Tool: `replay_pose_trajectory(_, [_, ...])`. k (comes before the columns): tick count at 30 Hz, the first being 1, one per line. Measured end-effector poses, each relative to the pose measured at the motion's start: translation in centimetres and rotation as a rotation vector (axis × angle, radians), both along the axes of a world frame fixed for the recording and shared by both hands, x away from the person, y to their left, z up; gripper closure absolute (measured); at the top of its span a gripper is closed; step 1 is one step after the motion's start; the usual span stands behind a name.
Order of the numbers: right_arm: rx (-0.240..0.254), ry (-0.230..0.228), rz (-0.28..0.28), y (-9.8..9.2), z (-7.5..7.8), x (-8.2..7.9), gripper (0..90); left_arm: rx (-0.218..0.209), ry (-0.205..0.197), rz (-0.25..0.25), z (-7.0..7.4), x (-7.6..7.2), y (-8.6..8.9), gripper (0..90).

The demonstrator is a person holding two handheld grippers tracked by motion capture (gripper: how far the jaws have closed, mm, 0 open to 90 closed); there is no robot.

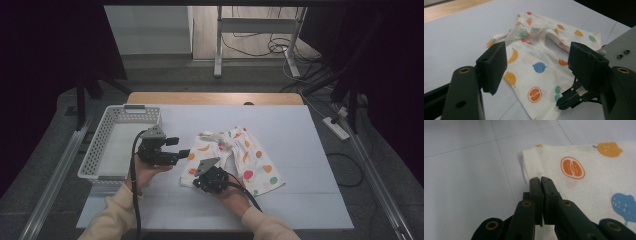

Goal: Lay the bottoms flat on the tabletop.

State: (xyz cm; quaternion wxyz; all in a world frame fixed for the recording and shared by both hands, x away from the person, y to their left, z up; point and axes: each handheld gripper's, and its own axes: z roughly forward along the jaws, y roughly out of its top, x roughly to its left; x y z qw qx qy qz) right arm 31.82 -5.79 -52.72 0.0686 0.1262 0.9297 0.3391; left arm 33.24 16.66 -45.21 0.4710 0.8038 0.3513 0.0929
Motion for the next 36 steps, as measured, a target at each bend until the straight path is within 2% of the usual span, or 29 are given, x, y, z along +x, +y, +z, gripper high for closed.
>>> replay_pose_trajectory(5, [0.020, 0.031, 0.010, -0.4, 0.2, -0.1, 87.5, 0.001, 0.000, -0.002, 0.0, 0.0, 0.0, 31.2])
replay_pose_trajectory(9, [0.028, 0.046, 0.034, -0.6, 0.5, -0.9, 87.5, 0.002, -0.002, -0.003, 0.0, 0.0, 0.0, 31.2])
replay_pose_trajectory(15, [0.026, 0.045, 0.073, -1.0, 0.7, -2.6, 87.5, 0.004, -0.002, -0.003, 0.1, 0.0, -0.1, 31.2])
replay_pose_trajectory(19, [0.029, 0.061, 0.085, -1.1, 0.6, -3.1, 87.5, 0.005, -0.001, -0.006, 0.0, 0.0, -0.3, 31.2])
replay_pose_trajectory(25, [0.021, 0.066, 0.112, -1.1, 0.6, -3.9, 87.5, 0.007, 0.000, -0.008, -0.1, 0.0, -0.4, 31.2])
replay_pose_trajectory(30, [0.025, 0.058, 0.112, -1.4, 0.6, -4.2, 87.1, 0.009, -0.001, -0.010, -0.1, 0.0, -0.5, 31.2])
replay_pose_trajectory(31, [0.029, 0.058, 0.110, -1.5, 0.6, -4.2, 86.4, 0.011, -0.001, -0.010, -0.1, 0.0, -0.5, 31.2])
replay_pose_trajectory(32, [0.041, 0.051, 0.106, -1.6, 0.7, -4.2, 81.8, 0.010, -0.001, -0.010, -0.1, 0.0, -0.5, 31.2])
replay_pose_trajectory(34, [0.071, 0.035, 0.091, -1.8, 1.0, -4.2, 68.6, 0.011, -0.001, -0.010, -0.1, 0.0, -0.5, 31.2])
replay_pose_trajectory(36, [0.098, 0.029, 0.076, -2.2, 1.4, -4.1, 64.6, 0.008, -0.001, -0.010, -0.1, 0.0, -0.4, 31.2])
